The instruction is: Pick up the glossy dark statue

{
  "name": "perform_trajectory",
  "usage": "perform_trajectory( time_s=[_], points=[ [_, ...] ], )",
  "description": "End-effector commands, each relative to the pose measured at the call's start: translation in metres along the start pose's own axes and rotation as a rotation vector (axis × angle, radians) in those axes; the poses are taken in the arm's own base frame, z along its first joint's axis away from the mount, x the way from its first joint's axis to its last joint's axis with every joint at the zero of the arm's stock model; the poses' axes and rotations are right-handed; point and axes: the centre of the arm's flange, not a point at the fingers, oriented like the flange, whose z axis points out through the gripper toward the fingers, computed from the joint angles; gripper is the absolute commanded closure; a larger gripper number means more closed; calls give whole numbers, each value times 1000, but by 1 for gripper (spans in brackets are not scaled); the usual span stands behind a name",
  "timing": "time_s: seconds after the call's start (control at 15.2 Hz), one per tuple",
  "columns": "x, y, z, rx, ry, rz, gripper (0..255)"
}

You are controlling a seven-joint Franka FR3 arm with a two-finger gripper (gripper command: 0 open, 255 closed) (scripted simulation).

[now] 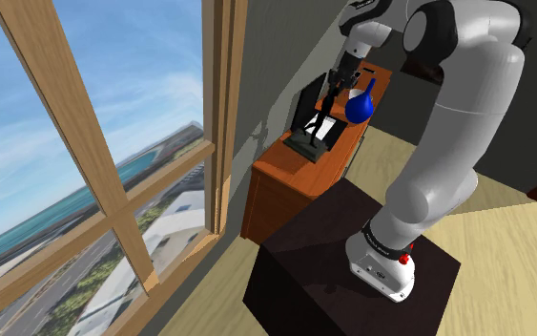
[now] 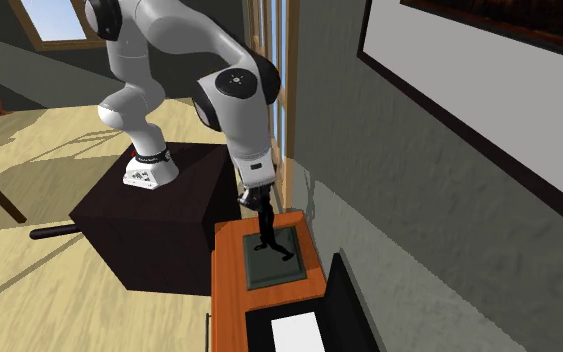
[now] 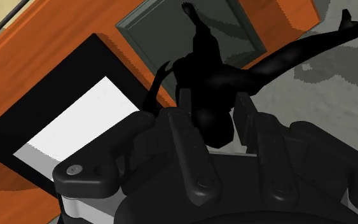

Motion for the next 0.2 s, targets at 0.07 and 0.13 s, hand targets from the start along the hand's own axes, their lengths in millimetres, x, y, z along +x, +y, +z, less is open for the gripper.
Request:
perform_trajectory(
  time_s=[0.07, 0.13],
  points=[
    [0, -4, -12, 0, 1, 0, 255],
    [0, -4, -12, 0, 1, 0, 255]
  ],
)
